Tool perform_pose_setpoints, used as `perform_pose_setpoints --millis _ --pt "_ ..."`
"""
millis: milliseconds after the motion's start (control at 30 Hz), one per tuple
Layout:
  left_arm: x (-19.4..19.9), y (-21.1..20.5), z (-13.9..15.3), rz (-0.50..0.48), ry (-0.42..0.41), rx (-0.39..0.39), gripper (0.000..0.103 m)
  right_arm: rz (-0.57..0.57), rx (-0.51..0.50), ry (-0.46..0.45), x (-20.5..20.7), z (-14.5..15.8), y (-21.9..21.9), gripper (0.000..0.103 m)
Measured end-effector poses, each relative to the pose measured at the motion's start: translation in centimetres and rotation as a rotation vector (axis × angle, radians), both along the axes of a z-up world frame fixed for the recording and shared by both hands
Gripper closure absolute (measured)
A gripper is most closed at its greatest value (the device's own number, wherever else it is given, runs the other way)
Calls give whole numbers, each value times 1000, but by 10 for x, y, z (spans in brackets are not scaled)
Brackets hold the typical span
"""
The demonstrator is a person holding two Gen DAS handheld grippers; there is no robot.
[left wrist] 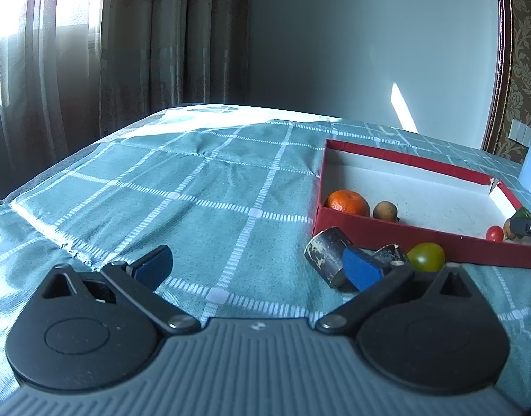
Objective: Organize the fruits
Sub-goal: 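Carry the green lime into the tray and open the right gripper, then withdraw the right gripper from the tray toward the remaining fruits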
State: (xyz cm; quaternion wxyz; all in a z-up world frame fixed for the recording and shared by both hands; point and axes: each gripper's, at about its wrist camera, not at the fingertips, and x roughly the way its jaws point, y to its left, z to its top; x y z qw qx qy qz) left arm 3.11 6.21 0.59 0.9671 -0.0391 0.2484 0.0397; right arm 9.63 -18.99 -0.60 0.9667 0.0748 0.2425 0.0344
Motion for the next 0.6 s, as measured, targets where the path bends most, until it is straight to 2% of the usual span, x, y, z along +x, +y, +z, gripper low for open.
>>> perform_pose_setpoints --millis 367,467,600 --pt "1 0 0 16 14 9 0 -52 46 -11 -5 -1 -12 72" --pt "1 0 -1 23 16 11 0 -55 64 -47 -10 1 -15 56" --pt "-2 0 0 25 4 9 0 -97 48 -120 -25 7 -16 49"
